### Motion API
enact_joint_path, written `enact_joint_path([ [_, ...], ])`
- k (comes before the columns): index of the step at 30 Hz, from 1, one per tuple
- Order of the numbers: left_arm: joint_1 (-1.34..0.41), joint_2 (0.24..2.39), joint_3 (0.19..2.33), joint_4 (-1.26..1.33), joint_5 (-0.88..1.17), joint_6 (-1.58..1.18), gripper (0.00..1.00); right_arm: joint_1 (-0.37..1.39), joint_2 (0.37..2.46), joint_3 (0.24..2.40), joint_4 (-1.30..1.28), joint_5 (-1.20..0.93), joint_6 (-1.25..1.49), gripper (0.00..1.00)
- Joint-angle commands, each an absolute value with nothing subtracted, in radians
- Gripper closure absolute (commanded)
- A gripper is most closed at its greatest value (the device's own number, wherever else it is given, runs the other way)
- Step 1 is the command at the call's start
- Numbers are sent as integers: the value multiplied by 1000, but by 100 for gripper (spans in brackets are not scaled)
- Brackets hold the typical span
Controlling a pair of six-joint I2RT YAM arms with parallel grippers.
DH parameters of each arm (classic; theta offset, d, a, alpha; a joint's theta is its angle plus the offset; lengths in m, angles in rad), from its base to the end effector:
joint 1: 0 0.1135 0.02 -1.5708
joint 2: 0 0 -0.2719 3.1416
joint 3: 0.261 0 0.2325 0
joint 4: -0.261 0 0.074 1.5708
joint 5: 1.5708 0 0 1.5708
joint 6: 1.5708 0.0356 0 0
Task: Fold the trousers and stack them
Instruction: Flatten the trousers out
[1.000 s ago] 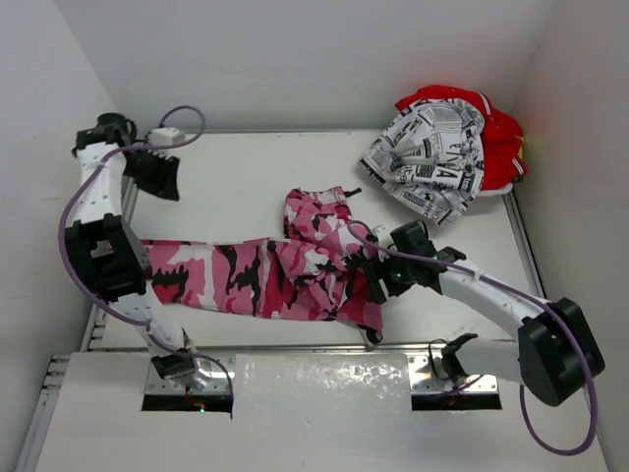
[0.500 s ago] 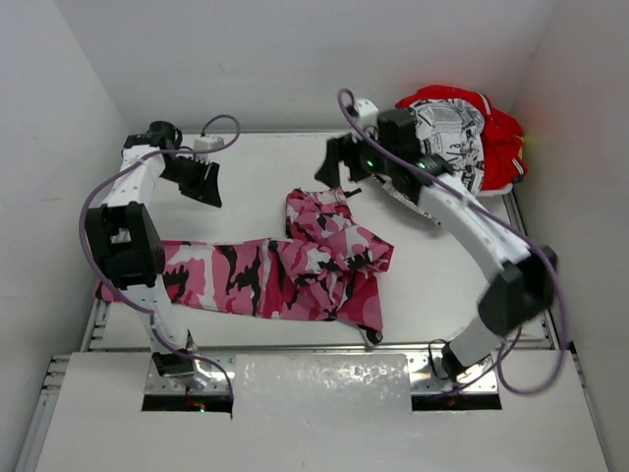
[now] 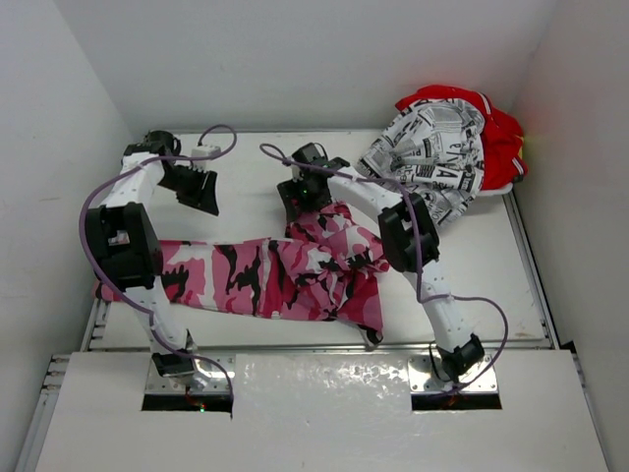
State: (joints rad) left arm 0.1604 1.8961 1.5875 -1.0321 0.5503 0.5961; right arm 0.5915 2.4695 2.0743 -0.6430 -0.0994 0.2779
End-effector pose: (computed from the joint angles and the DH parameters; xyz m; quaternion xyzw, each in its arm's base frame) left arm 0.3612 0.0396 0.2585 0.2371 0.9267 -0.2100 0.2023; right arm 0.4286 0.2922 0.1574 -0.1634 0.9497 0.1542 0.2182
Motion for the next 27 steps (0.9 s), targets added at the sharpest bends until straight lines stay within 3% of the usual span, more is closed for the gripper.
enact_joint_path([
  [1,172,1835,1597,-1006,566,598,62,598,2382,2065,-706,-49,267,26],
  [2,172,1835,1601,-1006,569,598,62,598,2369,2065,-727,-35,259,51],
  [4,172,1839,1620,-1029,604,623,62,597,2280,2027,-732,47,264,88],
  [5,169,1841,1623,-1038,630,646,62,597,2232,2002,-720,78,271,100],
  [10,156,1844,1540,-988,591,704,60,583,1874,1740,-695,239,320,100],
  [15,156,1864,1298,-898,427,745,69,493,1397,1327,-730,373,471,100],
  [20,156,1847,1151,-798,309,744,69,226,1007,958,-745,348,607,100],
  [22,156,1838,1134,-789,282,749,70,105,956,910,-770,347,597,96],
  [25,156,1815,1095,-775,259,765,70,-59,934,850,-801,371,546,77],
  [27,155,1796,1060,-762,236,781,71,-223,956,818,-813,309,516,77],
])
